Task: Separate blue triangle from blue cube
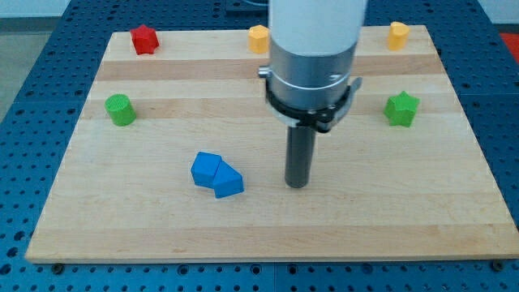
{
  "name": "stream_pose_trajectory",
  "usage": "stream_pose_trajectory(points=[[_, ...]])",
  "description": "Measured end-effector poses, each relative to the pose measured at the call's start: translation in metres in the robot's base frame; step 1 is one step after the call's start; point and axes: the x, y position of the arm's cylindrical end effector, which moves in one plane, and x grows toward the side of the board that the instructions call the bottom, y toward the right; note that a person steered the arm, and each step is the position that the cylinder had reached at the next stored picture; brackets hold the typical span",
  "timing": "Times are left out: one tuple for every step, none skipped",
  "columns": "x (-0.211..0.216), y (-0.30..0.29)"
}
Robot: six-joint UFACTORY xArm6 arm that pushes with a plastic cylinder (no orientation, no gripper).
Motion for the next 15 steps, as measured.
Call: stream_pose_trajectory(points=[[0.0, -0.031], [0.004, -0.066], [0.007, -0.106], [0.008, -0.14], [0.011, -0.146], [0.007, -0.105], [0.008, -0.07], [0.024, -0.069], [0.043, -0.092], [0.048, -0.122], [0.048, -0.148], [0.048, -0.174], [0.048, -0.168], [0.031, -0.139], [0.021, -0.145]])
